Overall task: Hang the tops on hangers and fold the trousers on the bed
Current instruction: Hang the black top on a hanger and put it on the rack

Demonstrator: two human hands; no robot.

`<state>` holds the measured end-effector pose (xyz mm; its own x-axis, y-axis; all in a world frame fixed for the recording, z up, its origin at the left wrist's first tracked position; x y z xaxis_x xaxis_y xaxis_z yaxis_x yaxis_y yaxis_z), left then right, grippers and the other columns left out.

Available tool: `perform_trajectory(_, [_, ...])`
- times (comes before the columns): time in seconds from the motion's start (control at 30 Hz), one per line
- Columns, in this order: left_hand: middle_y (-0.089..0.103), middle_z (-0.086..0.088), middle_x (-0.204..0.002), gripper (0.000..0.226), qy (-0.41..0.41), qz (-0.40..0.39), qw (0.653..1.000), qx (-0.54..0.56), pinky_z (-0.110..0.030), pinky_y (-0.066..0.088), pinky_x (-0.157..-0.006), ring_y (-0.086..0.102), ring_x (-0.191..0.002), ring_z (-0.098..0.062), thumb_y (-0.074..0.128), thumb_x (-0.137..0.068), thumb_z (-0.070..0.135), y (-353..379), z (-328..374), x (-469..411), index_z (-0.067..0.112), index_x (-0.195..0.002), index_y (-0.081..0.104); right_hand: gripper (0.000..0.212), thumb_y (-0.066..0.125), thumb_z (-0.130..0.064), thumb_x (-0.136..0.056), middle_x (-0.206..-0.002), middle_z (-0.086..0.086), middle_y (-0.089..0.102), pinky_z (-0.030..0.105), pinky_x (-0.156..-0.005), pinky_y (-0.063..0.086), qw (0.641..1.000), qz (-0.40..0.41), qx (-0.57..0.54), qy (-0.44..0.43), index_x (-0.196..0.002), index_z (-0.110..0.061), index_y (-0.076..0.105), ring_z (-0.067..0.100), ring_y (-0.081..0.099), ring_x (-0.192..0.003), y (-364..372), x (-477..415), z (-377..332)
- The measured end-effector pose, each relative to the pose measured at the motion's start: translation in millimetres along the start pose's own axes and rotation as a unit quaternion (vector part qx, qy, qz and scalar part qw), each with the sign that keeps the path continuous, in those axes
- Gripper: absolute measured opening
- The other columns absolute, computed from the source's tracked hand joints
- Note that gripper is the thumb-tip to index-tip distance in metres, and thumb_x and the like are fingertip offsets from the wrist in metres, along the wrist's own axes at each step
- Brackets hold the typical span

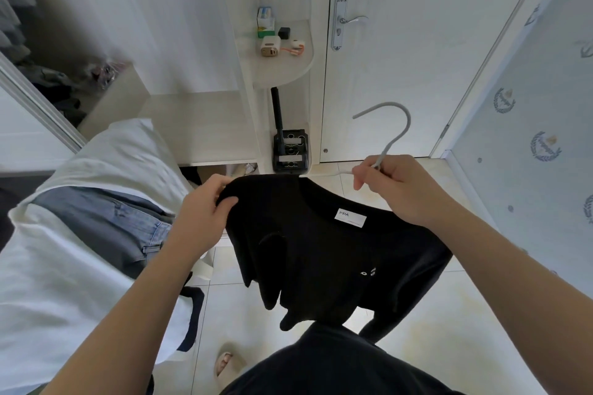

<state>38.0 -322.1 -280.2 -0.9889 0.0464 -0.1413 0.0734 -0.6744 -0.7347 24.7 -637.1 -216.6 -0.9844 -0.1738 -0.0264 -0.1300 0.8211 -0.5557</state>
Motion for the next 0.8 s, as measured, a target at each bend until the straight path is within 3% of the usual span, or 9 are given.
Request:
perform_trajectory(0.07, [0.065,0.01,-0.083,0.014,0.02,0.058,0.998,-0.026,-0.007,0.038,-0.07,0.062,-0.08,-0.014,0.058,-0.098,0.006,-7,-2,-2,0.019,-0.1,0.064,0.036,0.054,-0.032,-0.101,-0.059,-0.019,0.052,0.021,-0.054,0.034,1.0,-0.016,0.01,0.017,-0.074,-0.012,0.069,0.02,0.04,-0.06,-1,1,5])
perform_trajectory(0.13, [0.065,0.012,-0.084,0.017,0.046,0.102,0.993,-0.029,-0.003,0.037,-0.074,0.059,-0.081,-0.004,0.056,-0.098,0.004,-15,3,-2,0.015,-0.101,0.068,0.035,0.055,-0.03,-0.101,-0.053,-0.021,0.049,0.018,-0.052,0.033,0.998,-0.047,0.014,0.034,-0.076,-0.01,0.07,0.013,0.036,-0.053,0,2,10])
perform_trajectory(0.23, [0.063,0.025,-0.092,0.028,0.078,0.152,0.985,0.018,-0.008,0.039,-0.082,0.058,-0.09,0.006,0.054,-0.098,0.002,-23,13,0,0.026,-0.101,0.068,0.035,0.054,-0.029,-0.101,-0.052,-0.022,0.048,0.02,-0.052,0.032,0.995,-0.083,0.05,0.037,-0.076,-0.011,0.069,0.012,0.033,-0.05,8,2,14])
perform_trajectory(0.4, [0.061,0.028,-0.097,0.031,0.083,0.177,0.98,0.034,-0.012,0.042,-0.085,0.059,-0.097,-0.004,0.053,-0.098,0.003,-26,9,2,0.031,-0.101,0.063,0.032,0.056,-0.03,-0.1,-0.054,0.003,0.033,0.02,-0.048,0.029,0.999,-0.003,-0.007,0.035,-0.072,-0.017,0.067,0.011,0.027,-0.046,16,6,16])
perform_trajectory(0.47, [0.061,0.022,-0.097,0.029,0.039,0.18,0.982,0.045,-0.01,0.042,-0.083,0.06,-0.097,-0.012,0.053,-0.099,0.005,-23,-2,0,0.032,-0.1,0.062,0.03,0.057,-0.027,-0.1,-0.052,0.0,0.029,0.019,-0.046,0.025,0.998,0.012,-0.063,0.029,-0.074,-0.015,0.068,0.013,0.025,-0.047,16,10,11])
perform_trajectory(0.53, [0.06,0.019,-0.096,0.03,0.007,0.188,0.981,0.051,-0.019,0.047,-0.089,0.06,-0.097,-0.014,0.052,-0.1,0.006,-20,-10,-1,0.035,-0.099,0.061,0.028,0.058,-0.024,-0.099,-0.052,-0.004,0.028,0.018,-0.046,0.024,0.997,0.007,-0.071,0.015,-0.076,-0.013,0.068,0.013,0.025,-0.047,18,13,4])
perform_trajectory(0.63, [0.059,0.009,-0.104,0.021,0.023,0.221,0.974,0.033,-0.039,0.046,-0.098,0.056,-0.105,-0.02,0.053,-0.099,0.008,-17,-1,1,0.019,-0.111,0.066,0.027,0.058,-0.023,-0.099,-0.051,-0.004,0.029,0.016,-0.046,0.025,0.997,0.003,-0.072,0.005,-0.076,-0.013,0.068,0.011,0.026,-0.046,22,13,-5])
perform_trajectory(0.73, [0.065,0.004,-0.109,0.024,0.154,0.14,0.977,-0.033,-0.04,0.043,-0.1,0.057,-0.108,-0.022,0.054,-0.098,0.022,-10,30,2,0.013,-0.116,0.068,0.029,0.058,-0.025,-0.099,-0.052,-0.003,0.03,0.018,-0.047,0.026,0.997,-0.008,-0.076,-0.007,-0.075,-0.013,0.068,0.012,0.027,-0.047,25,9,-11])
perform_trajectory(0.8, [0.07,0.003,-0.103,0.028,0.211,0.067,0.972,-0.074,-0.046,0.047,-0.092,0.062,-0.099,-0.021,0.051,-0.099,0.029,-1,42,2,0.014,-0.112,0.071,0.03,0.058,-0.028,-0.099,-0.054,0.001,0.031,0.019,-0.047,0.026,0.998,-0.022,-0.063,-0.016,-0.075,-0.015,0.068,0.014,0.028,-0.048,29,7,-15])
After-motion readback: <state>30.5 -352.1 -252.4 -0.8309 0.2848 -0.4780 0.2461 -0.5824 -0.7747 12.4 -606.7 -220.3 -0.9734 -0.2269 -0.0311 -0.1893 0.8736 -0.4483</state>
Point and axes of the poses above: each hand's wrist, its own x-axis away from the middle knuckle, its own y-axis out of the palm, z = x × y, the point moved 3 cm from there along -x, towards the middle knuckle
